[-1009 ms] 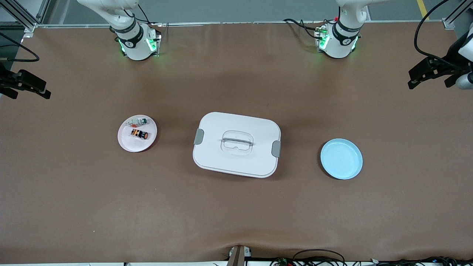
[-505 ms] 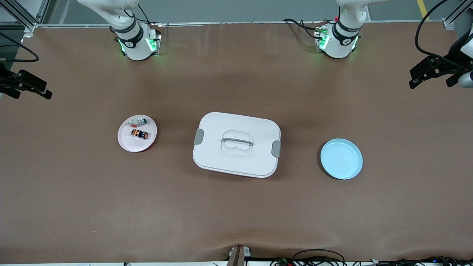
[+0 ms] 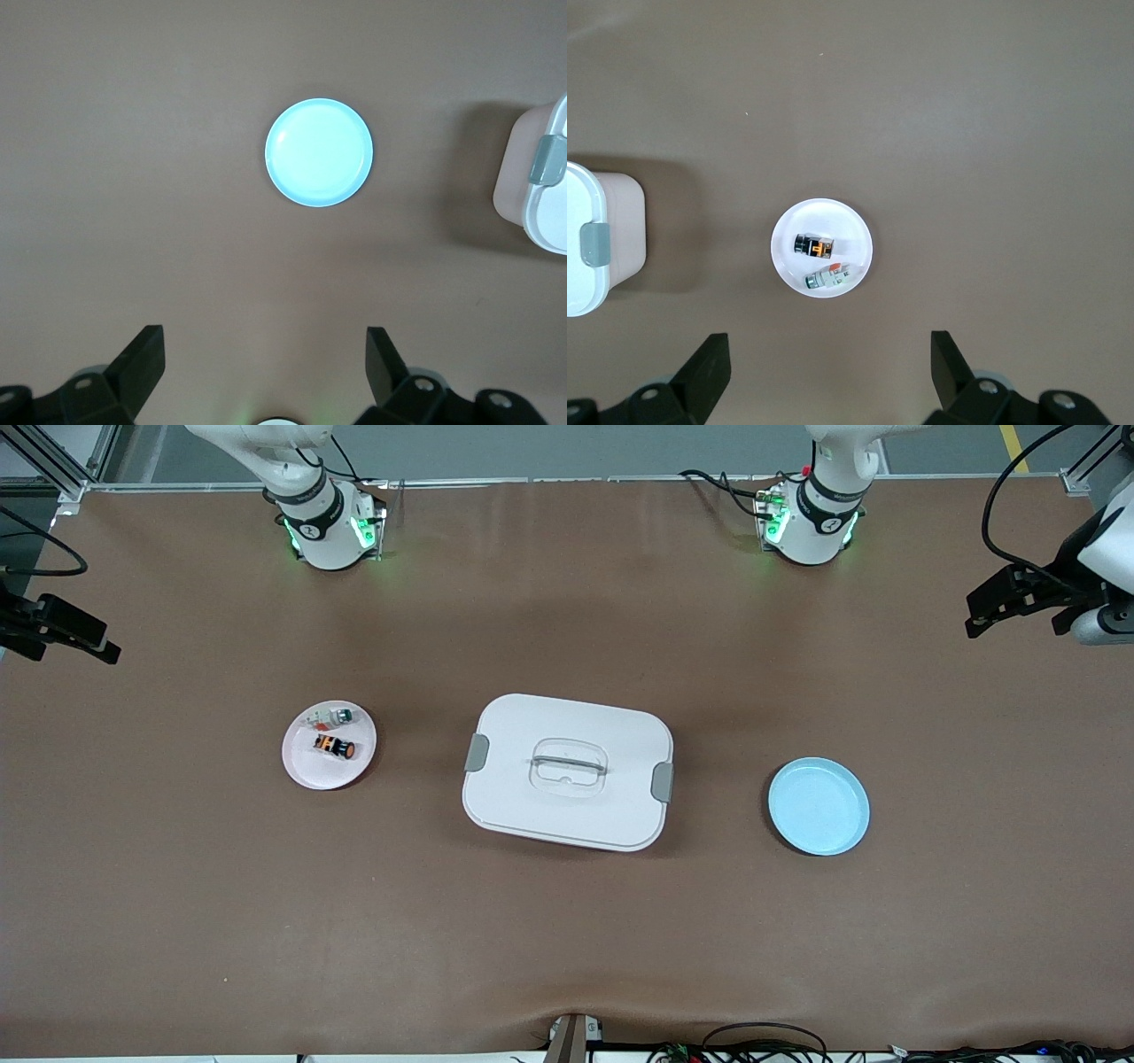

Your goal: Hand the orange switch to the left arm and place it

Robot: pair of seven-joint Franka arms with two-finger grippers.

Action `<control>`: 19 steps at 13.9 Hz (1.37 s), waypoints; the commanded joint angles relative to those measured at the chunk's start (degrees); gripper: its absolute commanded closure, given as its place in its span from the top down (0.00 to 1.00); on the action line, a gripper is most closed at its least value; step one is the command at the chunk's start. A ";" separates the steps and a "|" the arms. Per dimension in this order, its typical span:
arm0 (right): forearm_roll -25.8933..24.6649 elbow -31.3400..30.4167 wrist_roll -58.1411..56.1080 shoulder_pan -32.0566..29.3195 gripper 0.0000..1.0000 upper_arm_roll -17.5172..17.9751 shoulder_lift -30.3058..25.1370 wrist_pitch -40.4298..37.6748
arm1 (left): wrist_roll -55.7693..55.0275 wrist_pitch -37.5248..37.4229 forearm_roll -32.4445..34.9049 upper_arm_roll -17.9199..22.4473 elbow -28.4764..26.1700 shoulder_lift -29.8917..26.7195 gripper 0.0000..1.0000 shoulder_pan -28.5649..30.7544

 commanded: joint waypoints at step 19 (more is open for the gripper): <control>0.67 -5.73 3.12 0.14 1.00 1.23 7.15 6.84 | 0.51 3.94 -0.19 -0.06 -1.75 0.04 1.00 2.83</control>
